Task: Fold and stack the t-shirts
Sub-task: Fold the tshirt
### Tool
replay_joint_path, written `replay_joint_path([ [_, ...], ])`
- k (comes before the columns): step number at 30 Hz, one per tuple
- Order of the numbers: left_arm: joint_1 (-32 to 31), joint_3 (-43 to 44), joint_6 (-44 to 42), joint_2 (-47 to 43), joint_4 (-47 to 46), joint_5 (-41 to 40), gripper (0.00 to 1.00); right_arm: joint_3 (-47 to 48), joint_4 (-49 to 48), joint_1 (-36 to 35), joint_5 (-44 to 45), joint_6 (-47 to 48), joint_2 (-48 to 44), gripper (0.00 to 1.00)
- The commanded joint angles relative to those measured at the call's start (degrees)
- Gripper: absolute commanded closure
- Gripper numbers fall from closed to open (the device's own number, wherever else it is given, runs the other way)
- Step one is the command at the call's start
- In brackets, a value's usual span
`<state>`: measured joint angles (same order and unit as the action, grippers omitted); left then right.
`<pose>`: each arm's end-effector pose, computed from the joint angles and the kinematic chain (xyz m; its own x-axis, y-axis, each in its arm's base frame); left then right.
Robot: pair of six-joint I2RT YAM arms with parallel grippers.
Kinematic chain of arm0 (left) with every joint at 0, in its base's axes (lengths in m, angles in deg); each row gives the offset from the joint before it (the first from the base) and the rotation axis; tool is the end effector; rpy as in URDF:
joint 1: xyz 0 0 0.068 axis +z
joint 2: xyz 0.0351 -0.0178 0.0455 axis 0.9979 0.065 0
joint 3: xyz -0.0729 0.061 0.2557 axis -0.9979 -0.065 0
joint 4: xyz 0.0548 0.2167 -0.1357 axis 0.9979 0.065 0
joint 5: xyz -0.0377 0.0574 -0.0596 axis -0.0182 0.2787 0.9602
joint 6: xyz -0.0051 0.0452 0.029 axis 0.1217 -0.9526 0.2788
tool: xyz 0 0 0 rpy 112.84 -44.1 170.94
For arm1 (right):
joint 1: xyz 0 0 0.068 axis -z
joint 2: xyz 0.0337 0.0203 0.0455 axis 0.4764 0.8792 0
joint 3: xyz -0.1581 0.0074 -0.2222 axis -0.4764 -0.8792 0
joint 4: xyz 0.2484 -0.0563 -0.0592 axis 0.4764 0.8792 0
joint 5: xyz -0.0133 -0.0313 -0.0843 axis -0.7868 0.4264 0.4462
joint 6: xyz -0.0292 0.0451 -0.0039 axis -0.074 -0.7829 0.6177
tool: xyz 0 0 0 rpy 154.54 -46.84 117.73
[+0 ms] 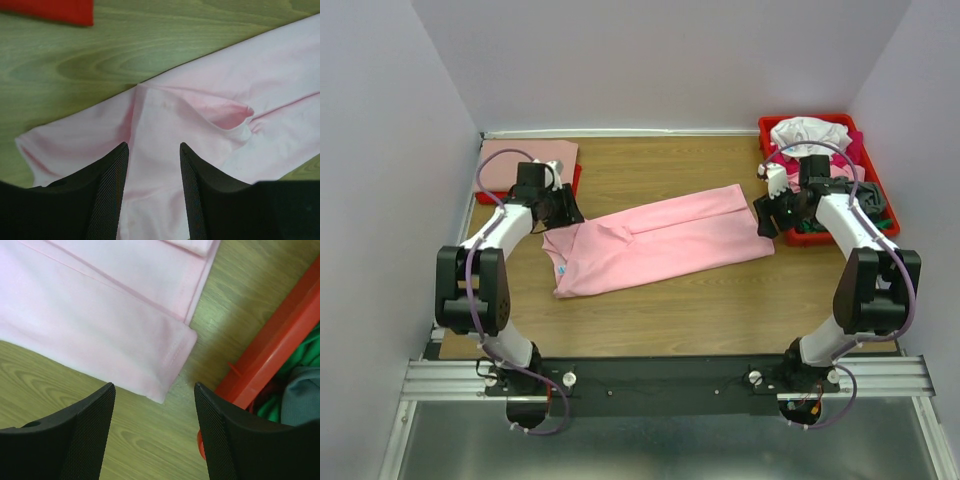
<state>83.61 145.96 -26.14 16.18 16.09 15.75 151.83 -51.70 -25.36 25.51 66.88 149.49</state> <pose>0.3368 -0.0274 0.2182 -0.8073 -0.2611 -0.5292 -0.0008 0.8973 -0.4415 0.3272 -0.0049 0.2331 -0.6765 -0.4787 -0.5596 -0.5825 0.8128 0.0089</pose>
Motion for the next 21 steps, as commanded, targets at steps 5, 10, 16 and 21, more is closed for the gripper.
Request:
replay_joint_path([
  [5,-3.58,4.94,-0.75,7.52,-1.52,-0.78,0.50,2.43,2.78,-0.46,-7.80,1.31,-1.98,0.28],
  [10,-3.67,5.91,-0.13,8.32,-1.16,-5.26,0.53,2.43,2.87,-1.25,-9.13,1.13,-2.25,0.28],
  [16,-3.67,6.35,-0.57,8.67,-0.38,-7.03,0.56,2.26,2.69,-1.86,-9.83,1.13,-2.34,0.28],
  [21,-3.67,6.53,-1.10,11.12,0.06,-4.66,0.57,2.69,2.87,-2.39,-11.15,0.78,-2.77,0.28],
])
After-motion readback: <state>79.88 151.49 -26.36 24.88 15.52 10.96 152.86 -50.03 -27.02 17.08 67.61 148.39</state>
